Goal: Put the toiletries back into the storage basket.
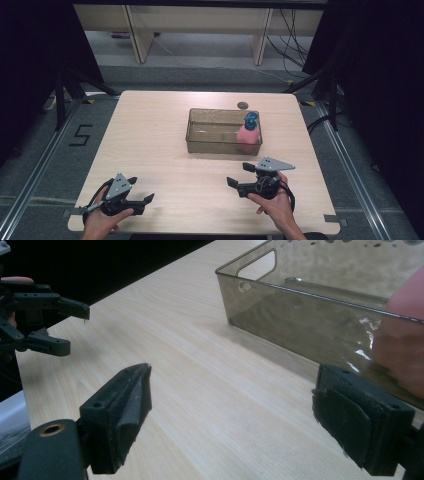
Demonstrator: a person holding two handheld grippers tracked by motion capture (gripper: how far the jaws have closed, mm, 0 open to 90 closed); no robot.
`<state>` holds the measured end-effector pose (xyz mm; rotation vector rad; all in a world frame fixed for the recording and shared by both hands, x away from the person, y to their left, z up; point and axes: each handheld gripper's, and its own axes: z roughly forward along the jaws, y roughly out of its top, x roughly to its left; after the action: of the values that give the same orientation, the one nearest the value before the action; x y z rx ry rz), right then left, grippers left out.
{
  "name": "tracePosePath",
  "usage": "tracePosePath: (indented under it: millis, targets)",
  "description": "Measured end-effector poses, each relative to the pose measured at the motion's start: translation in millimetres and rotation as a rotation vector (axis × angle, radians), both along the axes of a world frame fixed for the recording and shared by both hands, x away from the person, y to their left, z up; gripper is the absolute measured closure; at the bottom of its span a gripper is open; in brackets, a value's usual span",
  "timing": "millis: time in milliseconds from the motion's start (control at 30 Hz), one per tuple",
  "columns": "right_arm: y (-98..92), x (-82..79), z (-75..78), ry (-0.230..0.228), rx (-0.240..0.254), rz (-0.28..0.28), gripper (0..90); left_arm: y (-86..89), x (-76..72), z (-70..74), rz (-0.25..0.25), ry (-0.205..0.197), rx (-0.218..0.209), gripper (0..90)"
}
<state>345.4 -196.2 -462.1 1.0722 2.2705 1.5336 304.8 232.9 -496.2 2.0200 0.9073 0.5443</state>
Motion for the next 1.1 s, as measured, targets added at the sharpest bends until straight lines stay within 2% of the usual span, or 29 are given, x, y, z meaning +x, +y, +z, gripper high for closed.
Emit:
tracePosePath:
  millis: [33,133,167,233,300,333,367,400,433,467,500,533,667,700,733,767,800,900,933,967,1000,1033,1067,1100]
  targets:
    - [-0.4,-0.3,-0.4,-0.004,-0.004,-0.001,16.7,-0.2,-0.1,0.0,0.001,0.001,-0.002,16.6]
    - [-0.7,-4.0,-1.8,0.022,0.001,-0.001,16.6,0.2,0.7,-0.2,-0.009,-0.005,-0.001,16.6]
    - [-0.8,-3.7,-2.7,0.0,0.0,0.008,16.6,0.3,0.8,-0.2,-0.009,-0.006,0.0,16.6]
    - [-0.9,-5.6,-3.3,0.0,-0.003,0.013,16.6,0.3,0.5,0.0,-0.006,-0.004,0.003,16.6]
    - [1.2,-10.7,-3.2,0.053,0.017,0.002,16.6,-0.3,-0.1,0.0,0.0,0.001,-0.002,16.6]
    - [0.4,-9.4,-4.7,0.022,0.011,0.011,16.6,-0.9,0.0,-0.7,-0.003,0.001,-0.017,16.6]
    - [1.1,-9.2,-6.0,0.014,0.0,0.018,16.6,-0.8,-0.1,-0.6,-0.003,0.002,-0.015,16.6]
    - [1.3,-12.9,-5.5,0.039,0.013,0.018,16.5,-0.7,0.0,-0.6,-0.003,0.0,-0.015,16.6]
    - [0.3,-11.7,-6.5,0.012,-0.002,0.028,16.5,0.1,0.7,-0.2,-0.008,-0.004,-0.001,16.6]
    - [1.5,-13.7,-7.3,0.04,0.014,0.026,16.5,-0.7,0.1,-0.6,-0.004,0.0,-0.014,16.6]
    - [1.0,-13.7,-8.0,0.018,0.005,0.026,16.5,-0.7,-0.2,-0.4,-0.002,0.003,-0.011,16.6]
    - [1.7,-16.1,-8.0,0.044,0.012,0.024,16.5,-0.8,-0.4,-0.3,0.0,0.004,-0.009,16.6]
    - [2.9,-18.3,-11.6,0.037,0.01,0.029,16.4,-1.0,-0.2,-0.5,-0.003,0.003,-0.015,16.6]
    - [2.0,-18.2,-11.9,0.03,-0.005,0.035,16.4,-1.0,-0.2,-0.5,-0.003,0.002,-0.016,16.6]
    - [2.6,-21.4,-11.8,0.057,0.018,0.031,16.4,-0.9,-0.2,-0.5,-0.003,0.001,-0.016,16.6]
    - [1.0,-20.4,-12.4,0.033,0.003,0.036,16.4,-0.8,-0.2,-0.4,-0.004,0.001,-0.014,16.6]
    - [1.1,-22.1,-12.9,0.06,0.008,0.037,16.4,-0.8,-0.1,-0.5,-0.004,0.0,-0.016,16.6]
    - [0.3,-24.4,-14.9,0.06,0.01,0.031,16.4,-0.9,-0.2,-0.5,-0.004,0.002,-0.015,16.6]
    - [-0.3,-23.8,-16.0,0.042,0.0,0.041,16.4,-1.0,-0.2,-0.5,-0.004,0.002,-0.015,16.6]
    - [-0.3,-25.5,-15.8,0.056,0.004,0.029,16.3,-1.0,-0.3,-0.4,-0.004,0.003,-0.015,16.6]
    - [-1.1,-25.6,-16.2,0.041,-0.004,0.035,16.4,-1.6,-0.4,-0.7,-0.001,0.003,-0.023,16.6]
    - [-0.2,-28.4,-16.3,0.07,0.008,0.026,16.4,-1.4,-0.4,-0.6,-0.001,0.003,-0.02,16.6]
    - [-1.9,-27.6,-17.2,0.041,-0.014,0.033,16.4,-1.1,-0.3,-0.4,-0.003,0.003,-0.015,16.6]
    - [-0.5,-29.7,-17.9,0.062,0.001,0.025,16.3,-1.1,-0.2,-0.5,-0.004,0.002,-0.015,16.6]
